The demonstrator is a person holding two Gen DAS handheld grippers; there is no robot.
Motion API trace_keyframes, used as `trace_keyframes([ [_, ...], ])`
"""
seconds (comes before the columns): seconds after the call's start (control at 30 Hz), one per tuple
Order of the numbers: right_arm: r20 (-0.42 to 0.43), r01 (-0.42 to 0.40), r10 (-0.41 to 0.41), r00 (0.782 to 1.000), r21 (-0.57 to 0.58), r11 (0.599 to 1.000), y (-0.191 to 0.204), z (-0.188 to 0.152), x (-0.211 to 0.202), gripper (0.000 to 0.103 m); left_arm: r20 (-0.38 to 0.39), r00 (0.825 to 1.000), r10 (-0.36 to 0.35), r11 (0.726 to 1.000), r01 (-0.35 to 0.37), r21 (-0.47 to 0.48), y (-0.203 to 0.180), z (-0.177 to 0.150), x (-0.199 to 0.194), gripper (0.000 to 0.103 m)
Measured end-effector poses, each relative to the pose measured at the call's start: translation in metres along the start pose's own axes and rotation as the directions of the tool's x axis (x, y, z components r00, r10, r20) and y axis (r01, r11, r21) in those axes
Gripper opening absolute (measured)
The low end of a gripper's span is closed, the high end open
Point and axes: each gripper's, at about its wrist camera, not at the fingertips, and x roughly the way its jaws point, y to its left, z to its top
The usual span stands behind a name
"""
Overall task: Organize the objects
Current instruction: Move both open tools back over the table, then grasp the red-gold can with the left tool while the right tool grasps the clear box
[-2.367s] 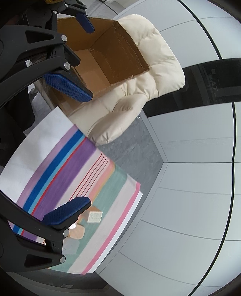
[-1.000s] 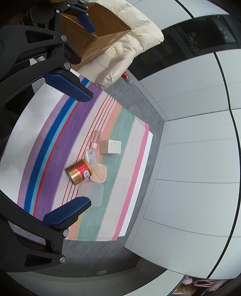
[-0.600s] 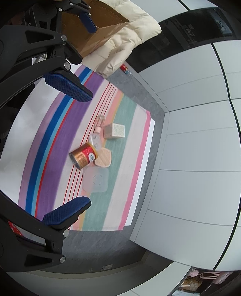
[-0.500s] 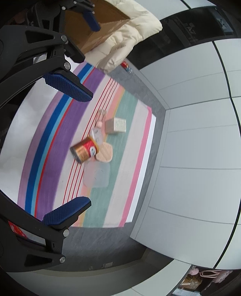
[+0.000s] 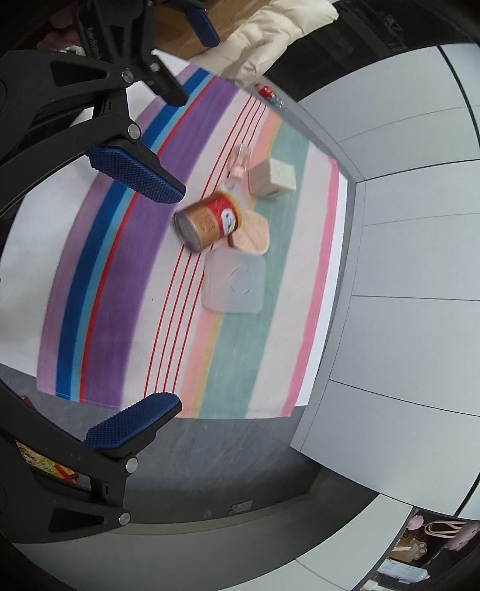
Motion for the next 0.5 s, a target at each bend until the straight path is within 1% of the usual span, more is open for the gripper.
trace_keyframes([
  [0.07,0.002,0.002,-0.002,1.000,0.003,1.000,-0.005,-0.002,0.010,0.103,0.016,1.000,-0.008,1.000,0.007,0.013,-0.010,0.000,0.006,0.103],
  [0.17,-0.015,-0.016,0.016,1.000,0.009,1.000,-0.005,-0.003,0.025,0.103,0.011,0.999,-0.039,0.999,0.038,0.025,-0.022,0.001,0.020,0.103],
  [0.23,-0.011,0.002,-0.002,1.000,-0.003,1.000,-0.005,-0.004,0.035,0.103,-0.001,0.999,-0.047,0.998,0.047,0.030,-0.029,0.001,0.032,0.103],
  [0.33,-0.026,-0.011,0.011,1.000,-0.005,1.000,-0.007,-0.006,0.052,0.103,-0.018,0.998,-0.060,0.998,0.061,0.035,-0.038,0.001,0.052,0.102],
  [0.37,-0.031,-0.013,0.013,0.999,-0.003,1.000,-0.008,-0.006,0.057,0.103,-0.036,0.996,-0.079,0.996,0.081,0.029,-0.041,0.001,0.061,0.102],
  [0.43,-0.047,-0.015,0.015,0.999,-0.001,1.000,-0.012,-0.008,0.068,0.103,-0.054,0.994,-0.096,0.995,0.097,0.027,-0.046,0.000,0.073,0.102],
  [0.5,-0.055,-0.009,0.009,0.998,-0.004,1.000,-0.015,-0.010,0.077,0.103,-0.056,0.993,-0.103,0.993,0.106,0.053,-0.056,-0.001,0.085,0.102],
])
